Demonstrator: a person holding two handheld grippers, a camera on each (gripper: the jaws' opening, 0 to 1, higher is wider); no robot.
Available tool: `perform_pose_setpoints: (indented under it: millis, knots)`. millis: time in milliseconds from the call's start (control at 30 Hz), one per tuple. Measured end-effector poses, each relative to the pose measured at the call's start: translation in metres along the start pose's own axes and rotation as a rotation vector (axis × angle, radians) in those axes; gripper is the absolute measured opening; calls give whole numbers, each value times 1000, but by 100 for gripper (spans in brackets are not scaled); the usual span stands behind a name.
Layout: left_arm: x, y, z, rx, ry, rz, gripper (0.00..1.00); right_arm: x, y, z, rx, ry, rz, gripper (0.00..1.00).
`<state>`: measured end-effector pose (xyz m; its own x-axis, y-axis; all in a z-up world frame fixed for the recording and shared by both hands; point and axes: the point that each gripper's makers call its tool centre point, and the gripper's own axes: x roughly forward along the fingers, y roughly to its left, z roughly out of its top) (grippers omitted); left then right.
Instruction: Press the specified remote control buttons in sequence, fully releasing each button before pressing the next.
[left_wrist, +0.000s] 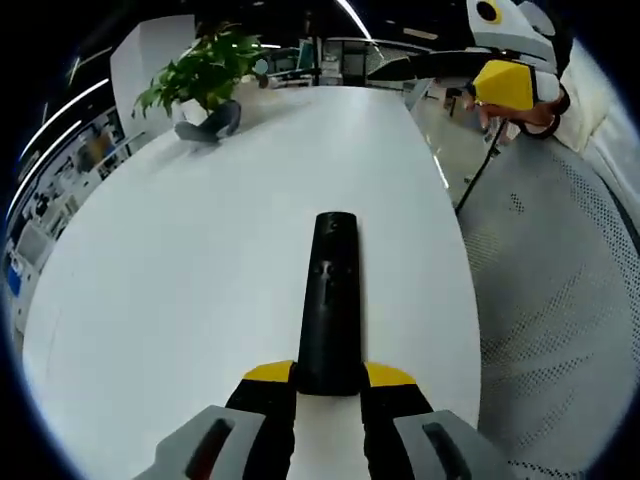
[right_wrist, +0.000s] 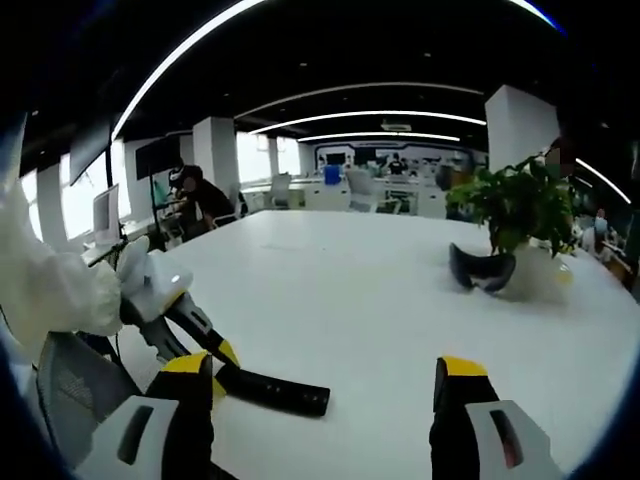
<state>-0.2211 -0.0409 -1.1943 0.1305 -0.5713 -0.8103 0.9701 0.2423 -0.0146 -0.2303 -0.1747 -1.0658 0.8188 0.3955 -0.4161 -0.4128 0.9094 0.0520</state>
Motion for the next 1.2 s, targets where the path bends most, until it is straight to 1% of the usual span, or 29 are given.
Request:
perform_pose_setpoints:
  millis: [100,233,533,667,1000,1200]
  knots:
    - [2,6,1,2,3,1,24,0,0,-1,1,3,-2,91]
    - [2,10,2,12,23,-8,24,0,0,0,2,1,-1,91]
    - [2,19,2,11,24,-8,24,1,-1,0,4,3,-5,91]
    - [2,24,2,15,34,-9,24,1,0,-1,3,9,-2,90]
    - [3,39,3,8,57,-3,24,1,-1,-2,2,12,-4,90]
    - [4,53,4,-3,70,-2,24,1,-1,-3,2,16,-4,90]
